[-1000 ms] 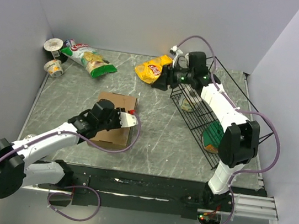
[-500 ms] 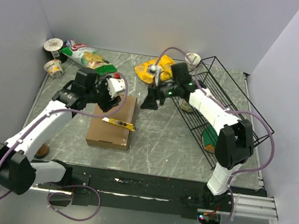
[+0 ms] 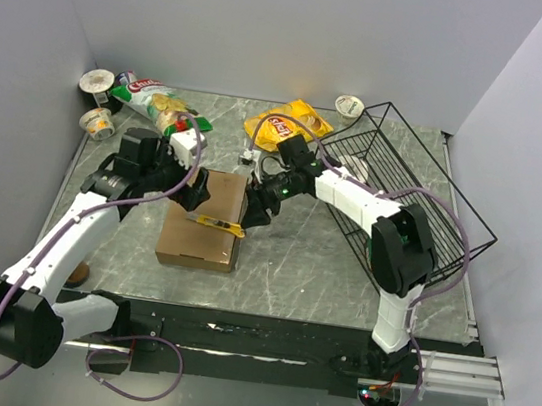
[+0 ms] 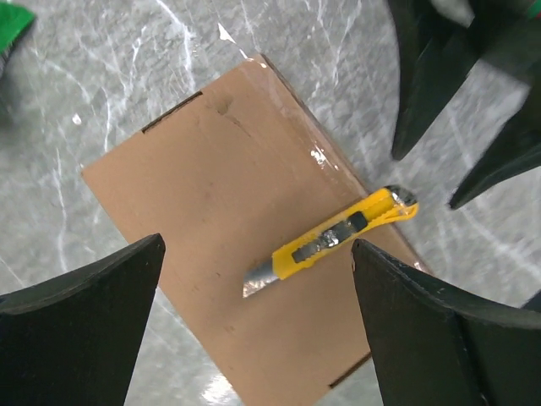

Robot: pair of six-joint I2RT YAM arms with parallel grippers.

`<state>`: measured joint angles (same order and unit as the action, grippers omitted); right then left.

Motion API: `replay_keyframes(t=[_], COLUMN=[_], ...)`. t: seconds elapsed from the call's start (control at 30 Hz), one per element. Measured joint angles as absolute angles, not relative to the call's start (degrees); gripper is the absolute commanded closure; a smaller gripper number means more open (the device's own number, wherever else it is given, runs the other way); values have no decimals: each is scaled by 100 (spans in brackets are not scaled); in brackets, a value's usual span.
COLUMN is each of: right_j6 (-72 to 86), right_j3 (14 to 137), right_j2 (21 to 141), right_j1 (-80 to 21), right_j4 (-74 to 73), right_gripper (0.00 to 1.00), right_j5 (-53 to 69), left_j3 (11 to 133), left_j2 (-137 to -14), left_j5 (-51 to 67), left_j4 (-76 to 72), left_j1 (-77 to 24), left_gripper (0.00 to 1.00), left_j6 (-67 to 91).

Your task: Unpack the express box

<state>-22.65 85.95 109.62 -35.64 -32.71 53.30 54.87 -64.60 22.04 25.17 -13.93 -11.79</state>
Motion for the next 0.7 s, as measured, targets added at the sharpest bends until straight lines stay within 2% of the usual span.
replay_keyframes(t=[0.37, 0.7], right_j6=[-2043, -1992], right_j3=[8637, 8781], right_j2=[11719, 11852], right_j1=[-3564, -3566], right_j4=[-3251, -3267], right_gripper=[40, 47], right_j5=[5376, 5769], left_j3=[5468, 5293], left_j2=[-6368, -6370], left_j5=[2777, 3026], left_j4=[2593, 2554], left_j1=[-768, -292], left_gripper=[2, 2], left_j6=[-1, 397])
